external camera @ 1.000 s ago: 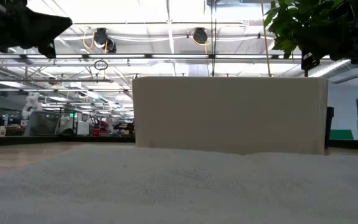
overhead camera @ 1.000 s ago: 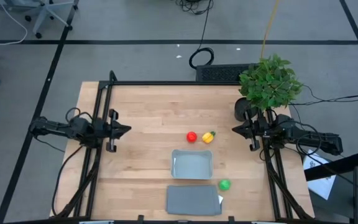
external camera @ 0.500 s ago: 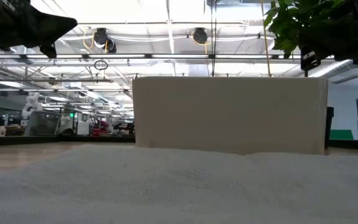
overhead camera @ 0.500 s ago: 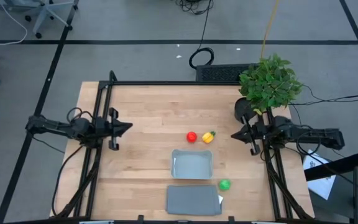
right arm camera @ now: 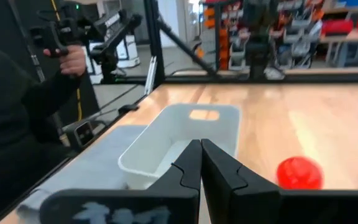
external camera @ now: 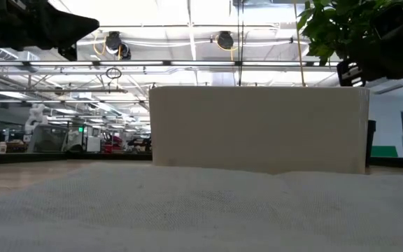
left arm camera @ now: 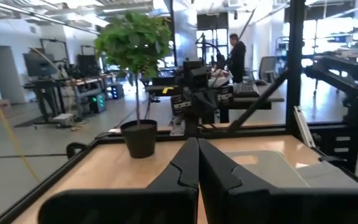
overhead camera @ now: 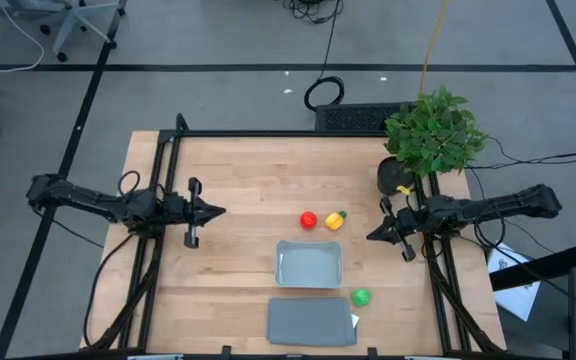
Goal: Pick and placing Produce into tupperware
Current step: Put the green avocado into the gray bin
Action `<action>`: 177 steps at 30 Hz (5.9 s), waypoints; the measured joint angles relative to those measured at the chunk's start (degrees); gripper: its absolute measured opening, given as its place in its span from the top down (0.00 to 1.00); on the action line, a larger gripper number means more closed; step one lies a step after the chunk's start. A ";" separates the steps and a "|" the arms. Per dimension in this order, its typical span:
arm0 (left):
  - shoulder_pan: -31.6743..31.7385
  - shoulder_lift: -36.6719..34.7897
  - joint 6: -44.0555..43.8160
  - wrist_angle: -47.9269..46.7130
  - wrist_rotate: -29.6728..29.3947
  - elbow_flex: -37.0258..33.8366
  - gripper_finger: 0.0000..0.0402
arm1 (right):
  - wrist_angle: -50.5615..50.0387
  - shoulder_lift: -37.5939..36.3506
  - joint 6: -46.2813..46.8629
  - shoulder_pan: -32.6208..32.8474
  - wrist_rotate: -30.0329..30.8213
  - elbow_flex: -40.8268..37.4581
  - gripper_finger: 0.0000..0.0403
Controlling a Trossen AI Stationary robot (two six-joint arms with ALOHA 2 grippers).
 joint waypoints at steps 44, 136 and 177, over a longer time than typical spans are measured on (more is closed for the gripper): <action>0.00 2.12 2.73 4.87 -0.11 0.62 0.95 | -24.69 37.10 26.38 30.53 20.49 28.22 0.56; -0.01 2.13 -1.11 -0.27 -0.06 0.57 0.95 | -6.48 64.26 28.77 34.27 15.18 28.20 0.21; -0.01 2.12 -1.78 -0.33 -0.06 0.57 0.95 | -4.34 66.22 27.03 33.42 12.91 28.18 0.42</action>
